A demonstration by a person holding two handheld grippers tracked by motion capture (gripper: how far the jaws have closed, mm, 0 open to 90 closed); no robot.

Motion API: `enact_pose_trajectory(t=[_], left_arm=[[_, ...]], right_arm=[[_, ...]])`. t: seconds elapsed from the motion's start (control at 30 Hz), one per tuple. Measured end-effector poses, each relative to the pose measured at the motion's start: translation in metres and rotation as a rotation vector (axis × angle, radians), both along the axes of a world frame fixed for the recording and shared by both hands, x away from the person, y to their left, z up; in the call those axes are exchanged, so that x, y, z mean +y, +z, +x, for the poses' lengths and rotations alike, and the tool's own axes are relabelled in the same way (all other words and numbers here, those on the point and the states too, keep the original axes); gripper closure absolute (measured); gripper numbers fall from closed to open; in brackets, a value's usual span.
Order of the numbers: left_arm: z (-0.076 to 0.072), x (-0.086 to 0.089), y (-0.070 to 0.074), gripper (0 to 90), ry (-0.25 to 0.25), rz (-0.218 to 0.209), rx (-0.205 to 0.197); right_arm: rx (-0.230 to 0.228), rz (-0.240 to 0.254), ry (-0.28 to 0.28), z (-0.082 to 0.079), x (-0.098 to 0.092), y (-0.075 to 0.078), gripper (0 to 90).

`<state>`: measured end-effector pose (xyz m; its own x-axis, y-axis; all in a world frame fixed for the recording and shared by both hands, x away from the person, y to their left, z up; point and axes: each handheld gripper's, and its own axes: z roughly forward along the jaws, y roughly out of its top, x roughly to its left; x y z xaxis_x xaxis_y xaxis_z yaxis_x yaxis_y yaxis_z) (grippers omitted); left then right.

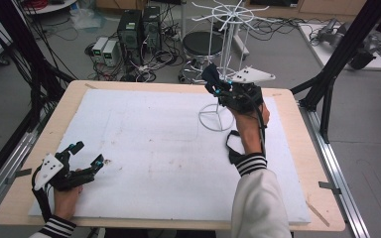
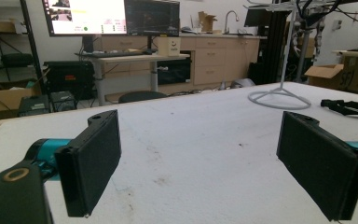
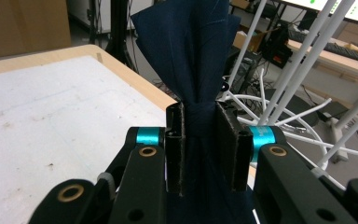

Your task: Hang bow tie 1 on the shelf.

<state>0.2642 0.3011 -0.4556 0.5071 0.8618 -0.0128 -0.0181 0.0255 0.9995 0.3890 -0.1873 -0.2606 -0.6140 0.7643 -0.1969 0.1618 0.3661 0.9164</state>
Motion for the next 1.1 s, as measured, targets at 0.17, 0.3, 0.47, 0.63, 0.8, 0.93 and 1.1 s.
enact_pose_trajectory(t=[0.17, 0.3, 0.47, 0.63, 0.8, 0.93, 1.1], left_arm=[[0.0, 0.0, 0.0, 14.2, 0.0, 0.0, 0.0], [0.0, -0.0001, 0.0, 14.2, 0.0, 0.0, 0.0], [0.0, -0.0001, -0.0001, 14.2, 0.0, 0.0, -0.001], [0.0, 0.0002, 0.0, 14.2, -0.001, 0.004, 0.001], [0.0, 0.0, 0.0, 14.2, -0.001, 0.001, 0.001], [0.0, 0.0, 0.0001, 14.2, -0.001, 0.002, 0.001], [0.0, 0.0, 0.0, 14.2, -0.001, 0.001, 0.001]], right_arm=[[0.006, 0.001, -0.007, 0.0036, -0.0002, -0.0014, 74.2], [0.011, 0.003, -0.018, 0.0062, -0.0007, -0.0027, 74.1], [0.003, -0.012, -0.024, 0.0083, -0.0009, -0.0026, 74.1], [0.006, -0.006, -0.04, 0.0096, -0.0022, -0.0028, 73.3], [0.008, -0.002, -0.047, 0.0096, -0.0029, -0.0028, 71.9], [-0.001, 0.007, -0.049, 0.0096, -0.004, -0.0023, 72.1], [-0.005, 0.017, -0.053, 0.0083, -0.0047, -0.0014, 70.7]])
